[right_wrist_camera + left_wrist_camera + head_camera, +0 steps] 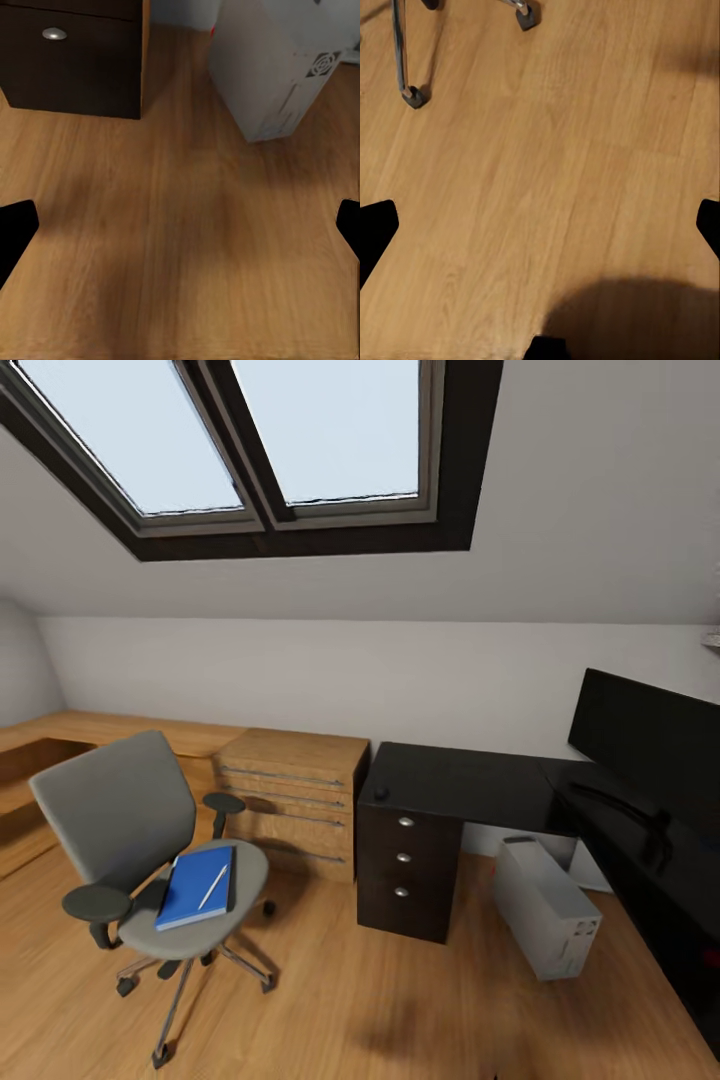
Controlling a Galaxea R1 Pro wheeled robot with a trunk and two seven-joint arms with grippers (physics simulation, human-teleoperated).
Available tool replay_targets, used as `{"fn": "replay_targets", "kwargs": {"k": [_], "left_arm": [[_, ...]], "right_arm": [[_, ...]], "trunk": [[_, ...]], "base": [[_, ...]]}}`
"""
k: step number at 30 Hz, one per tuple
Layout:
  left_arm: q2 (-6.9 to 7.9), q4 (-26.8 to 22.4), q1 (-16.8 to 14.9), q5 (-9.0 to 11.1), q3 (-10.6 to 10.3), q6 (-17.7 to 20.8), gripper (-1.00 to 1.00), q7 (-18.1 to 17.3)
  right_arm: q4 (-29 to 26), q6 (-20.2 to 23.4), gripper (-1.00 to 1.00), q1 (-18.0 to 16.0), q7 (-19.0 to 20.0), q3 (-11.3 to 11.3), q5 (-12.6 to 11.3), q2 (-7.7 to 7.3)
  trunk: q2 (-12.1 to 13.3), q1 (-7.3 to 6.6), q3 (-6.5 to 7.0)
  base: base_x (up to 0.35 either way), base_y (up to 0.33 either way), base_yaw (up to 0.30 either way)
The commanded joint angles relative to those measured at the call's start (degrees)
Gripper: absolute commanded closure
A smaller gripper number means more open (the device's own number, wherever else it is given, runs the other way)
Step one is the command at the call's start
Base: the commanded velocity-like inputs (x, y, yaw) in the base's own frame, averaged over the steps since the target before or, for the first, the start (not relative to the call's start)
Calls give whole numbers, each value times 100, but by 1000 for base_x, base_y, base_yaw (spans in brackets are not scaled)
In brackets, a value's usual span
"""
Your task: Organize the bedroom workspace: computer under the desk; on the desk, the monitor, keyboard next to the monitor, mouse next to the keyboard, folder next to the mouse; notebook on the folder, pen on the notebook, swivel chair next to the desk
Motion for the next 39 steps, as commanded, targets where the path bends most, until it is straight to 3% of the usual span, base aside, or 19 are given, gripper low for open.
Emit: {"fn": "replay_targets", "kwargs": {"k": [1,39], "left_arm": [[5,5,-6,63,-48,-30,-100,36],[-7,6,-6,88,-21,-44,-100,36]], "right_arm": [[9,-26,-100,-5,-38,54,-54,-9],[152,-37,-100,-5,-28,96,-24,-12]], "trunk": [[-5,-4,-7],[-5,-4,-7]], "base": [[-335,0,0],[-335,0,0]]}}
